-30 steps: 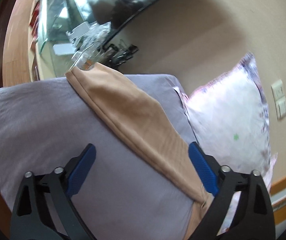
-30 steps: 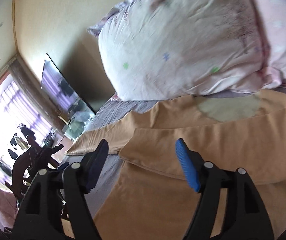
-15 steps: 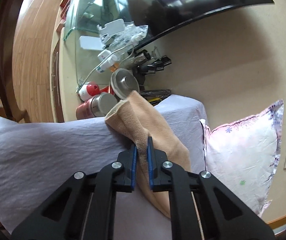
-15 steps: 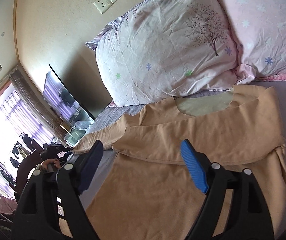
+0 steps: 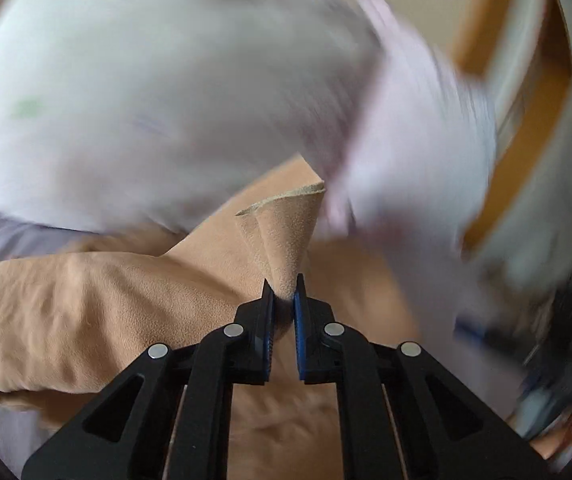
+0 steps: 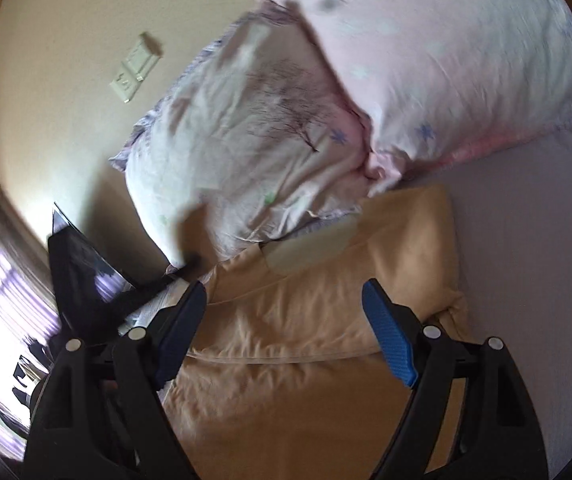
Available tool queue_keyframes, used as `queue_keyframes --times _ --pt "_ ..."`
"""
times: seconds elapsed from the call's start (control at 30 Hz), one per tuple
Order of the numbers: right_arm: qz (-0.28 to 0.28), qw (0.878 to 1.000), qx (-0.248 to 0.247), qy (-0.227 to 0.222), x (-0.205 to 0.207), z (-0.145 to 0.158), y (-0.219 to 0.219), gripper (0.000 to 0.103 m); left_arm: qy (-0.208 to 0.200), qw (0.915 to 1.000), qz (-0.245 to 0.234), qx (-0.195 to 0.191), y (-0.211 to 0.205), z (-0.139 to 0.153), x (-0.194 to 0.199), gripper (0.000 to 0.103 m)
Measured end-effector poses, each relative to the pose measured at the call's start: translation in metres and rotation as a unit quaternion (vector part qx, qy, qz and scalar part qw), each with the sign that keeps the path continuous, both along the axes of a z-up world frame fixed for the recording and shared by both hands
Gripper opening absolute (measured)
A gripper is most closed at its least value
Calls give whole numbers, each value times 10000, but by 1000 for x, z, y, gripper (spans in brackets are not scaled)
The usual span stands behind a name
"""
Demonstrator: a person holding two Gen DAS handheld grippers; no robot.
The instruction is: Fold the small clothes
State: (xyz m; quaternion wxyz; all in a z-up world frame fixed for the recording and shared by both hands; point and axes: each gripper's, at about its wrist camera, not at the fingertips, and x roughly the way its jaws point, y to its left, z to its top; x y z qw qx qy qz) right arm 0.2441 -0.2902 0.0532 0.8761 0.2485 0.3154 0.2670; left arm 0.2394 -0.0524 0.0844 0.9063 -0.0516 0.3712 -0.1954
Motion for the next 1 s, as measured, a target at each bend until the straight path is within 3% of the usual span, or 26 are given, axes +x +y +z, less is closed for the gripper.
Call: queue_keyframes --times 0.1,0.17,0.23,0.3,0.37,0.5,0.57,0.63,0.73,0.83,0.9,0.97,1.0 --pt "3 9986 187 505 17 -16 -14 80 162 9896 -854 1145 -70 -38 -24 8" --pt "53 9973 171 715 24 -22 -17 79 -318 9763 -1134 1818 -86 -44 -57 16" --pt "140 9956 2 925 32 -30 -13 71 -605 9705 -1205 1996 -80 -40 -82 63" --pt "297 9929 -133 1144 38 -40 -1 64 -809 9694 -1268 1938 -57 -31 -108 73" --pt "463 9895 -272 1344 46 -51 12 57 -806 9699 -1268 1917 -42 -27 -126 74" --pt "590 9833 -614 1609 55 -68 30 45 -362 9788 -965 1768 10 -35 -147 76" --pt "630 9815 -762 1641 56 -73 37 32 -196 9825 -699 1713 31 -40 -154 76" --pt "711 9808 -912 1573 54 -75 43 3 21 9867 -446 1561 52 -46 -156 76" --pt "766 9820 -1204 1236 48 -64 53 3 243 9898 -256 1378 68 -56 -153 76" --pt "95 9910 -1287 365 41 -19 33 3 497 9907 -111 1262 79 -66 -153 76" --pt "-517 9886 -1413 -51 39 2 14 3 457 9909 -115 1264 78 -66 -156 76" --pt "-768 9844 -1584 45 45 1 0 4 434 9909 -114 1265 78 -68 -157 76" --pt "-702 9780 -1907 469 55 -13 0 5 416 9909 -110 1276 77 -68 -156 76"
